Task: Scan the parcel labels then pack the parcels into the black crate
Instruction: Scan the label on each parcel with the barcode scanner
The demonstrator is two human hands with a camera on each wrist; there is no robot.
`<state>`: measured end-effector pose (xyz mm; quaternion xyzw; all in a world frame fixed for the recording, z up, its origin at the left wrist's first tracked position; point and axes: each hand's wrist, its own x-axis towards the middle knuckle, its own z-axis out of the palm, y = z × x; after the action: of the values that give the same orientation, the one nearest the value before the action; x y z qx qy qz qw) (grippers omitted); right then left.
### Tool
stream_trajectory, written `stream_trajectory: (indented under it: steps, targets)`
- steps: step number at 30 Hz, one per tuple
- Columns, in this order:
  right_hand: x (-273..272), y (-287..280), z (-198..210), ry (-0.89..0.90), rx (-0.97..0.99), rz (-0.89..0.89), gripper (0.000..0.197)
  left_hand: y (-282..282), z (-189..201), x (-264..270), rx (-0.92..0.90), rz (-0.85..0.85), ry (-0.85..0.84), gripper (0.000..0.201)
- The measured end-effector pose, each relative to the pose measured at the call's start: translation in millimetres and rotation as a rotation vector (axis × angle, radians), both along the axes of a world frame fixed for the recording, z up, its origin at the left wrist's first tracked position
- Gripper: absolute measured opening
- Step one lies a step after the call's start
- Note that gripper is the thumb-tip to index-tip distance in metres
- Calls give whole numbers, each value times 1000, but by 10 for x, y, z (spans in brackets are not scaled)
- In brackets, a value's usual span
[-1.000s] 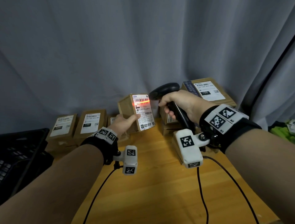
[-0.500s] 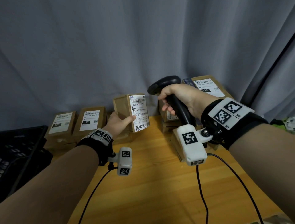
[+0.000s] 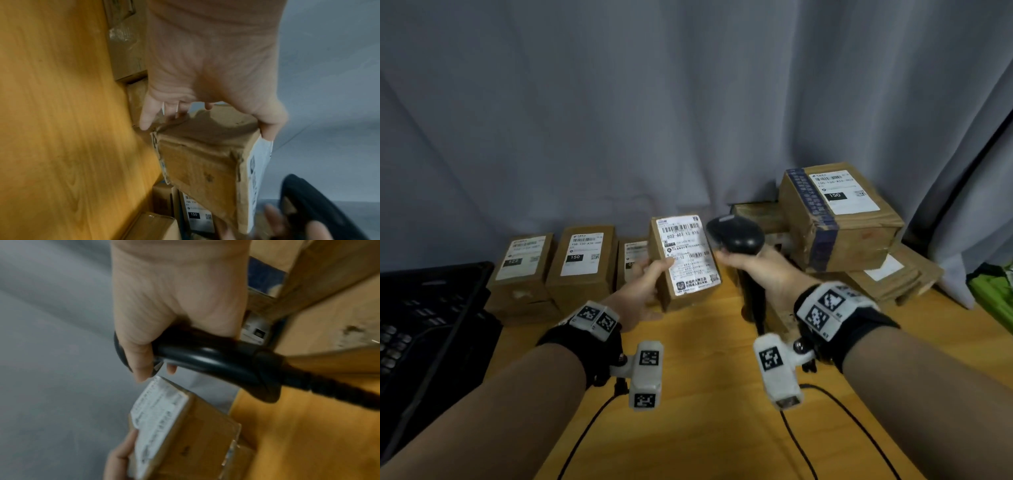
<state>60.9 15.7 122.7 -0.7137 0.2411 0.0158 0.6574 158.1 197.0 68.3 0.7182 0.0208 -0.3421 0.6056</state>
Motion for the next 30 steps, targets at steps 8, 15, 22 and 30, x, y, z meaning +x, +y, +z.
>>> stream_trajectory:
  steps: [8, 15, 22, 30]
  targets:
    - [350, 325, -469, -11, 226, 9, 33, 172, -99, 75, 7, -17, 57, 34]
    - [865, 620, -568, 19, 271, 9, 15, 243, 9, 537, 97, 179, -10, 43]
    - [1346, 672, -777, 64, 203, 46, 14, 242, -161, 1015, 316, 176, -236, 38]
    - [1659, 697, -882, 113, 141, 73, 16, 349, -265, 1272, 589, 150, -651, 37]
